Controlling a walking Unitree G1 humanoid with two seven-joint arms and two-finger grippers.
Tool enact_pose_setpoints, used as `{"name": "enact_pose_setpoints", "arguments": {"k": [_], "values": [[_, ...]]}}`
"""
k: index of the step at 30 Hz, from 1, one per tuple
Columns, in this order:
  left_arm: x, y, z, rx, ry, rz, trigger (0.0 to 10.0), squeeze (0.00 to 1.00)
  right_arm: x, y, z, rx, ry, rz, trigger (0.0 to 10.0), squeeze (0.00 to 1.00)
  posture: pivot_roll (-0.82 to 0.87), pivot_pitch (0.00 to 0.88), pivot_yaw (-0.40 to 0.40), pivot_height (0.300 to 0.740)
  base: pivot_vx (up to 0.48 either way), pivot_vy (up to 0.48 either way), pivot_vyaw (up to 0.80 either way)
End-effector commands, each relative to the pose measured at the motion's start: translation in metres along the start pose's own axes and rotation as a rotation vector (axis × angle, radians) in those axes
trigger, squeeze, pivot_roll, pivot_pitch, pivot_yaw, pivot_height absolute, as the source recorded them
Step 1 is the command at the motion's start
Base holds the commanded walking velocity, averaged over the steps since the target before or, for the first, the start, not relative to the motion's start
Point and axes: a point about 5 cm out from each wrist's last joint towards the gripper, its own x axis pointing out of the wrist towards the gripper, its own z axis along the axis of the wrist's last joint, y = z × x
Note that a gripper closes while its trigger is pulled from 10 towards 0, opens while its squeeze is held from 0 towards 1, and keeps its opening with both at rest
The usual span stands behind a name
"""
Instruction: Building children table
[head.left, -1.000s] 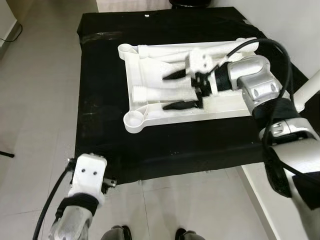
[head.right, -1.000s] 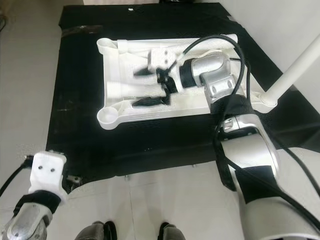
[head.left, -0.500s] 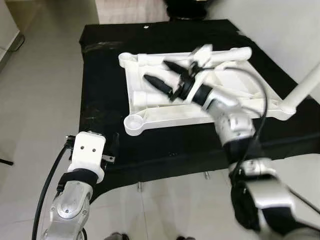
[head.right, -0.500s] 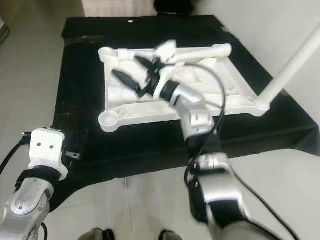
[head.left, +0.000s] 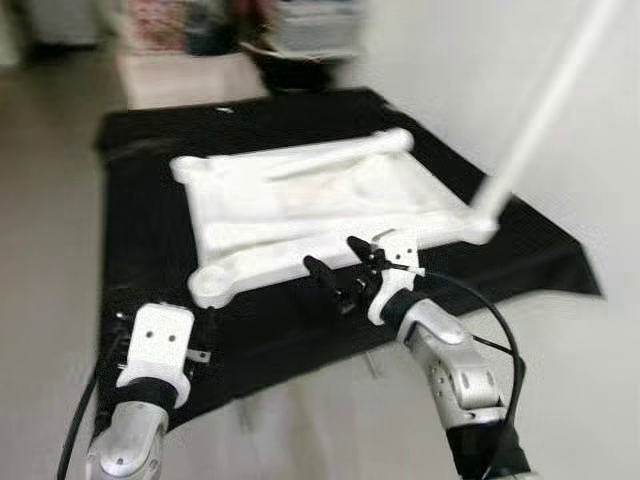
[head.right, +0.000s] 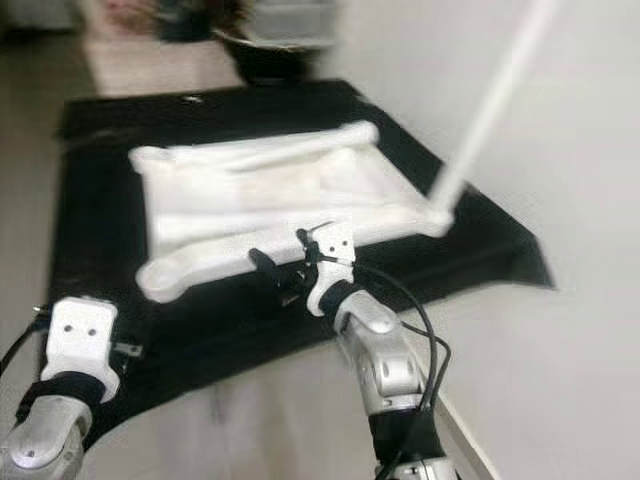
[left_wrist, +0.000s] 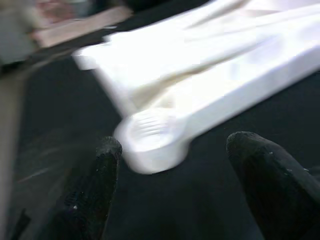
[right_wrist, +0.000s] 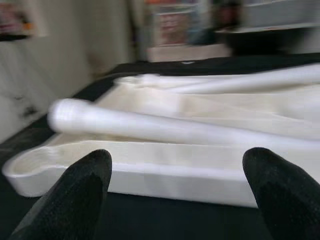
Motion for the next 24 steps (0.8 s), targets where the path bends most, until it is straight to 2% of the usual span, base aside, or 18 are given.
{"name": "enact_pose_setpoints", "arguments": {"k": [1, 6, 14, 18, 22, 24], "values": [[-0.003, -0.001, 0.000, 0.013, -0.015, 0.021, 10.0, 0.00, 0.000, 0.007, 0.003, -0.007, -0.009, 0.001, 10.0, 0.00, 0.02, 0.067, -0.032, 0.740, 0.000, 0.000, -0.80], [0.001, 0.002, 0.001, 0.017, -0.025, 0.026, 10.0, 0.00, 0.002, 0.010, 0.003, -0.001, -0.016, 0.002, 10.0, 0.00, 0.02, 0.059, -0.030, 0.740, 0.000, 0.000, -0.80], [0.014, 0.011, 0.009, 0.062, -0.081, 0.028, 10.0, 0.00, 0.005, 0.014, 0.002, 0.011, 0.004, -0.016, 10.0, 0.00, 0.03, 0.044, -0.015, 0.740, 0.000, 0.000, 0.00], [0.019, 0.015, 0.014, 0.062, -0.107, 0.019, 10.0, 0.00, 0.007, 0.014, 0.001, 0.020, 0.008, -0.016, 10.0, 0.00, 0.03, 0.039, -0.013, 0.740, 0.278, 0.000, -0.80], [0.022, 0.019, 0.019, 0.065, -0.125, 0.029, 10.0, 0.00, 0.008, 0.015, 0.002, 0.023, -0.003, -0.015, 10.0, 0.00, 0.04, 0.030, -0.011, 0.740, 0.314, 0.000, 0.00], [0.025, 0.020, 0.025, 0.067, -0.148, 0.026, 10.0, 0.00, 0.009, 0.016, 0.002, 0.025, -0.007, -0.009, 10.0, 0.00, 0.04, 0.030, -0.011, 0.740, 0.322, 0.000, -0.80]]}}
